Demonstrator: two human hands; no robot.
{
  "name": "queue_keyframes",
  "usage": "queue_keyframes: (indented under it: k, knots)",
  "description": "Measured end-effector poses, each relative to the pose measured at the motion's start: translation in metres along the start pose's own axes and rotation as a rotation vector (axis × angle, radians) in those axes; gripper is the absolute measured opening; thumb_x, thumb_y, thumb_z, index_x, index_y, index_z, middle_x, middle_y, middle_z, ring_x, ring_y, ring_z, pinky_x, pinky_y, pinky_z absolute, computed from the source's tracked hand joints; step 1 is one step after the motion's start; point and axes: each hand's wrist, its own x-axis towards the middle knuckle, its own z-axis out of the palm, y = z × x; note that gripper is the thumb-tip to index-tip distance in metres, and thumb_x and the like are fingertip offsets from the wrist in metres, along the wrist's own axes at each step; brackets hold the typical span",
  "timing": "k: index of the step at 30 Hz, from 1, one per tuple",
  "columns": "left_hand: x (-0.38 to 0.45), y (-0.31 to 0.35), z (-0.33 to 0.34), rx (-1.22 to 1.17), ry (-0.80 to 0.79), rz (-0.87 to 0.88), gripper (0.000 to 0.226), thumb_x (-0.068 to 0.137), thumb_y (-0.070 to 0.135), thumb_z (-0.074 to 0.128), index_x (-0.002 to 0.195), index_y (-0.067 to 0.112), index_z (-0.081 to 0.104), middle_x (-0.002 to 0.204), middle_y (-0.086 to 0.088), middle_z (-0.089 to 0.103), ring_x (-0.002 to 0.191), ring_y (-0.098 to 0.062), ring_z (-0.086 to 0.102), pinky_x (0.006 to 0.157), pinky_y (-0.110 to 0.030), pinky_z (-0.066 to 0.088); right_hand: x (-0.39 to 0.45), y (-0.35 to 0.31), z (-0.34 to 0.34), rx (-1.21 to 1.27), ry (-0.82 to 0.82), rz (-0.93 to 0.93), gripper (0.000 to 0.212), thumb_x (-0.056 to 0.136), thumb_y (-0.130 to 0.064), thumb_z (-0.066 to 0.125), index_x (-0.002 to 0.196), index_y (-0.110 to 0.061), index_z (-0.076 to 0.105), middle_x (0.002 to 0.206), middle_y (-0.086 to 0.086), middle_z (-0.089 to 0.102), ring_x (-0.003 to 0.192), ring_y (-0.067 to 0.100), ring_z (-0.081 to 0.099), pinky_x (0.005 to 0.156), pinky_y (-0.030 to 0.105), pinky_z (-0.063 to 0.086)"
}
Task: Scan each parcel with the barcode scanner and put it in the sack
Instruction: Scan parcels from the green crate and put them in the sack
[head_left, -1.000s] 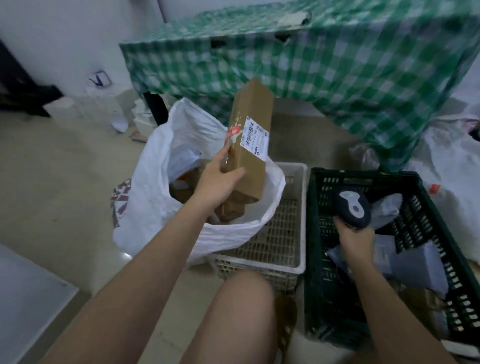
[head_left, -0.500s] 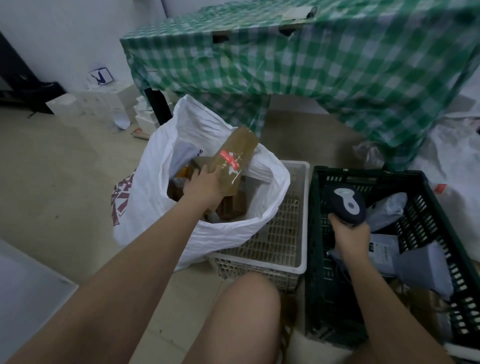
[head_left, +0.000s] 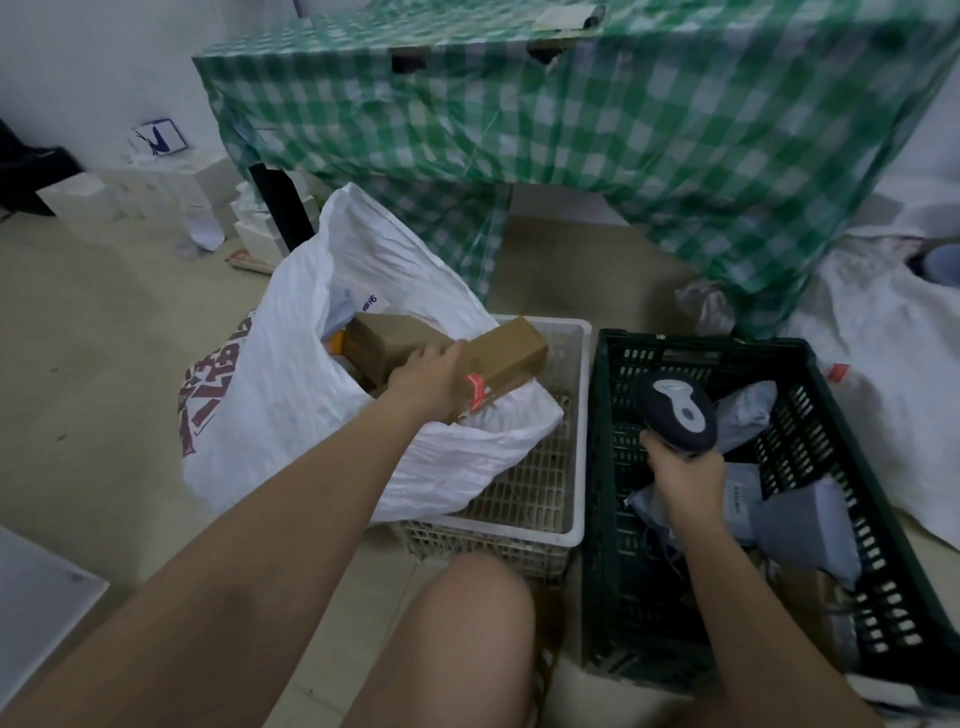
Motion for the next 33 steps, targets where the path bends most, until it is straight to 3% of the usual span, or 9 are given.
queue_keyframes:
  k: [5, 9, 11, 13, 16, 21, 27, 30, 33]
  knots:
    - [0.021, 0.007, 0.025, 0.087, -0.065, 0.026, 0.072, 0.087, 0.047, 0.062, 0.142, 0.016, 0.027, 0.147, -0.016, 0.029, 0.134, -0.039, 0.031, 0.103, -0.051, 0.034, 0.003, 0.002, 0.005, 0.043, -0.094, 0.059, 0.018, 0.086, -0.012, 0.069, 0.102, -0.008, 0.061, 0.088, 0.006, 0.063, 0.083, 0.021, 0.057, 0.076, 0.036, 0.045]
    - [0.032, 0.0, 0.043, 0.213, -0.013, -0.017, 0.086, 0.087, 0.049, 0.061, 0.151, 0.024, 0.009, 0.155, -0.024, 0.012, 0.143, -0.043, 0.013, 0.109, -0.055, 0.025, 0.015, 0.008, 0.026, 0.056, -0.207, 0.157, 0.025, 0.087, -0.016, 0.069, 0.108, -0.004, 0.064, 0.094, 0.011, 0.068, 0.076, 0.021, 0.063, 0.068, 0.03, 0.052]
    - [0.034, -0.008, 0.048, 0.248, -0.007, -0.038, 0.087, 0.091, 0.051, 0.055, 0.153, 0.025, 0.0, 0.153, -0.028, 0.014, 0.14, -0.043, 0.02, 0.108, -0.051, 0.028, 0.022, 0.007, 0.043, 0.067, -0.276, 0.198, 0.028, 0.088, -0.02, 0.069, 0.112, -0.007, 0.063, 0.101, 0.009, 0.069, 0.078, 0.018, 0.066, 0.063, 0.026, 0.053]
    - [0.033, -0.014, 0.05, 0.293, -0.007, -0.05, 0.086, 0.092, 0.053, 0.052, 0.153, 0.023, 0.0, 0.147, -0.028, 0.027, 0.132, -0.041, 0.033, 0.104, -0.046, 0.033, 0.03, 0.01, 0.061, 0.047, -0.304, 0.218, 0.034, 0.086, -0.022, 0.071, 0.116, -0.01, 0.06, 0.101, 0.006, 0.067, 0.084, 0.02, 0.065, 0.069, 0.03, 0.053]
    - [0.032, -0.02, 0.045, 0.261, -0.034, -0.066, 0.094, 0.089, 0.057, 0.054, 0.153, 0.022, -0.005, 0.141, -0.024, 0.031, 0.126, -0.04, 0.035, 0.099, -0.046, 0.037, 0.045, 0.014, 0.091, -0.055, -0.258, 0.205, 0.05, 0.079, -0.03, 0.077, 0.122, -0.011, 0.06, 0.112, 0.012, 0.067, 0.098, 0.03, 0.063, 0.088, 0.042, 0.053]
    - [0.026, -0.032, 0.032, 0.123, -0.049, -0.062, 0.099, 0.087, 0.052, 0.059, 0.152, 0.027, -0.012, 0.139, -0.023, 0.032, 0.125, -0.041, 0.035, 0.098, -0.047, 0.039, 0.068, 0.006, 0.139, -0.1, -0.176, 0.189, 0.071, 0.072, -0.039, 0.08, 0.132, -0.012, 0.053, 0.13, 0.012, 0.06, 0.117, 0.032, 0.056, 0.101, 0.041, 0.045]
    - [0.022, -0.051, 0.024, 0.069, -0.016, -0.053, 0.096, 0.086, 0.054, 0.059, 0.151, 0.035, -0.008, 0.138, -0.023, 0.035, 0.123, -0.042, 0.038, 0.096, -0.048, 0.039, 0.08, 0.002, 0.158, -0.047, -0.18, 0.249, 0.074, 0.064, -0.01, 0.085, 0.13, -0.003, 0.053, 0.127, 0.015, 0.061, 0.114, 0.03, 0.059, 0.099, 0.046, 0.049]
    - [0.016, -0.055, 0.017, 0.053, -0.012, -0.055, 0.096, 0.086, 0.053, 0.06, 0.15, 0.041, -0.01, 0.139, -0.023, 0.032, 0.123, -0.042, 0.037, 0.095, -0.047, 0.039, 0.072, -0.016, 0.144, 0.077, -0.119, 0.164, 0.073, 0.068, -0.002, 0.081, 0.134, 0.0, 0.048, 0.129, 0.015, 0.058, 0.117, 0.028, 0.057, 0.102, 0.044, 0.046]
    - [0.006, -0.06, 0.005, -0.011, 0.011, -0.062, 0.096, 0.086, 0.052, 0.062, 0.149, 0.044, -0.009, 0.136, -0.022, 0.034, 0.123, -0.043, 0.037, 0.095, -0.048, 0.04, 0.053, -0.048, 0.13, 0.146, -0.081, 0.052, 0.072, 0.072, -0.005, 0.08, 0.135, -0.001, 0.045, 0.131, 0.011, 0.055, 0.117, 0.023, 0.054, 0.104, 0.039, 0.044]
